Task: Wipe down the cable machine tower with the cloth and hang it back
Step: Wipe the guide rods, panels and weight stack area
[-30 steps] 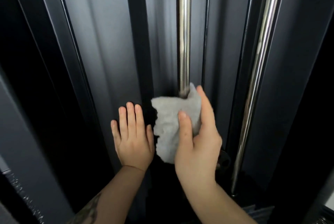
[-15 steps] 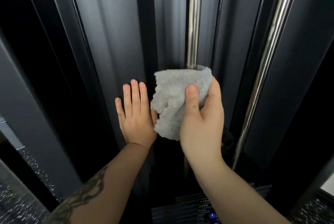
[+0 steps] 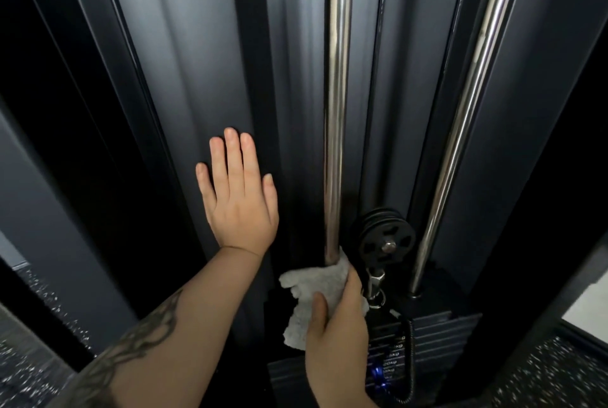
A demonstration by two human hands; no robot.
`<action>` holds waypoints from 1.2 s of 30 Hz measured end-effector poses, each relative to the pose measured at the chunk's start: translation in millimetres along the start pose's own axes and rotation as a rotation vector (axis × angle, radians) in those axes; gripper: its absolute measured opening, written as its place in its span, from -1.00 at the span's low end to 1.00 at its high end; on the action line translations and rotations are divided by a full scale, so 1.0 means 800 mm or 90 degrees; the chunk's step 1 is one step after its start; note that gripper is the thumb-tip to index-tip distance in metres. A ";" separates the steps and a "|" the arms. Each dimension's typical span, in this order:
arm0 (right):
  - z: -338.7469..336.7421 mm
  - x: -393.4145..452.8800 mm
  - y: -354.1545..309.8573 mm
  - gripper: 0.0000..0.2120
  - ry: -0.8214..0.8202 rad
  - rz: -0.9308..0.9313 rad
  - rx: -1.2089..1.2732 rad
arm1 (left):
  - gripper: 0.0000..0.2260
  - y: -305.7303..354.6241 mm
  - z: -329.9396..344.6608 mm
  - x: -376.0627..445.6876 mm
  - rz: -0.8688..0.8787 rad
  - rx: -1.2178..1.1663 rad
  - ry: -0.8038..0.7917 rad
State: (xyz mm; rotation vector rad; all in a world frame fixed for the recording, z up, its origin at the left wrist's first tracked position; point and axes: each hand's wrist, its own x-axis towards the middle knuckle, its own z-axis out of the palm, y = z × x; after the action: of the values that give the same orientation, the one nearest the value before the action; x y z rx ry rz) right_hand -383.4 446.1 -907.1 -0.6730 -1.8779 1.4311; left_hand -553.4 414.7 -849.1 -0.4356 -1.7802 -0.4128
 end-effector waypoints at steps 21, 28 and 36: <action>-0.007 0.039 -0.104 -0.41 0.114 -0.213 0.106 | -0.36 -0.003 0.007 -0.001 0.019 0.000 0.023; -0.028 0.073 -0.132 -0.62 -0.040 -0.200 0.029 | -0.47 -0.005 0.005 0.002 0.018 0.022 0.025; -0.037 0.109 -0.178 -0.76 -0.068 -0.325 0.036 | -0.43 0.006 -0.027 0.007 -0.040 -0.105 -0.070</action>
State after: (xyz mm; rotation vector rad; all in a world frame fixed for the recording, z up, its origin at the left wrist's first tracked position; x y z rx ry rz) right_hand -417.0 491.7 -747.1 -0.0722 -1.9018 1.1935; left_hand -534.5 408.9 -837.9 -0.5270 -1.8775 -0.5922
